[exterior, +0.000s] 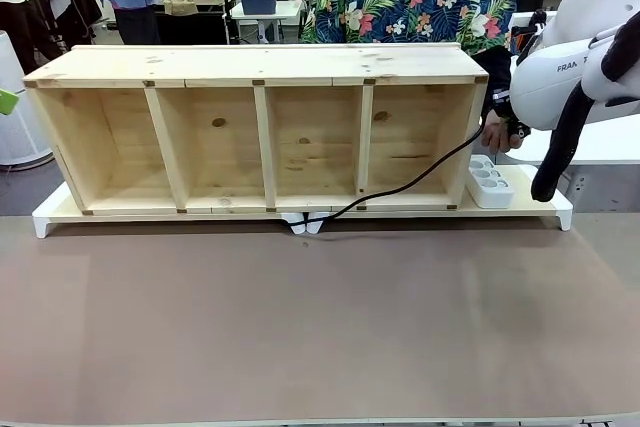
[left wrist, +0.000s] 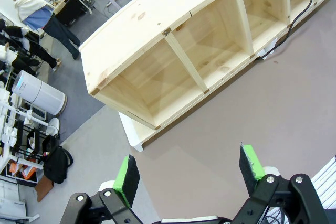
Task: Perform cable management.
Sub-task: Release the Power Cable when the human grasps it.
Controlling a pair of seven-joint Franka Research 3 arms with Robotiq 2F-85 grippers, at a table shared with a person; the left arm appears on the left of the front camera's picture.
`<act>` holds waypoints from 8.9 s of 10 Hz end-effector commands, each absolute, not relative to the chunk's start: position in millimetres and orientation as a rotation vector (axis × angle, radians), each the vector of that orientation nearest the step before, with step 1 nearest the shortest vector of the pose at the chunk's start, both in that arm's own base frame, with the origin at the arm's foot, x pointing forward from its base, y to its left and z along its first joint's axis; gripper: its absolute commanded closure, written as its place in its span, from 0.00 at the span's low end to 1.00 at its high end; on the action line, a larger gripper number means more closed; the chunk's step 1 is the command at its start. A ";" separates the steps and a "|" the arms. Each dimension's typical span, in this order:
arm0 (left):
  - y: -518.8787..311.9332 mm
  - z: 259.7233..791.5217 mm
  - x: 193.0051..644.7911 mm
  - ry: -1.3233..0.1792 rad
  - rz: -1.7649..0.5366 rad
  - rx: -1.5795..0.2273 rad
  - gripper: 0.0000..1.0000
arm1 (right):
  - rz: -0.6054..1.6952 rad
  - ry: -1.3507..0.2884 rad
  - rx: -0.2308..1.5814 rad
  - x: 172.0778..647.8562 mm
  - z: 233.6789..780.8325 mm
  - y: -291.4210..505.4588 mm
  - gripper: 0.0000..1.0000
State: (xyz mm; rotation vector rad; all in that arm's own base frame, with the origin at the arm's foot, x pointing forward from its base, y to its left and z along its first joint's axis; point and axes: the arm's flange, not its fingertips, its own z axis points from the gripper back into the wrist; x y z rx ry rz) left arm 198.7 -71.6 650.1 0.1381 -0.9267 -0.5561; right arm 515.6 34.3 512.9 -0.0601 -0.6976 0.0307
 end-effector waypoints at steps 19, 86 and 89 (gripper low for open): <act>-71.6 650.2 199.1 -0.928 -0.555 0.140 0.00 | 0.032 -0.675 -0.065 513.2 515.9 33.8 0.00; -71.6 650.2 199.1 -0.928 -0.555 0.140 0.00 | 0.032 -0.675 -0.065 513.2 515.9 33.8 0.00; -71.6 650.2 199.1 -0.928 -0.555 0.140 0.00 | 0.032 -0.675 -0.065 513.2 515.9 33.8 0.00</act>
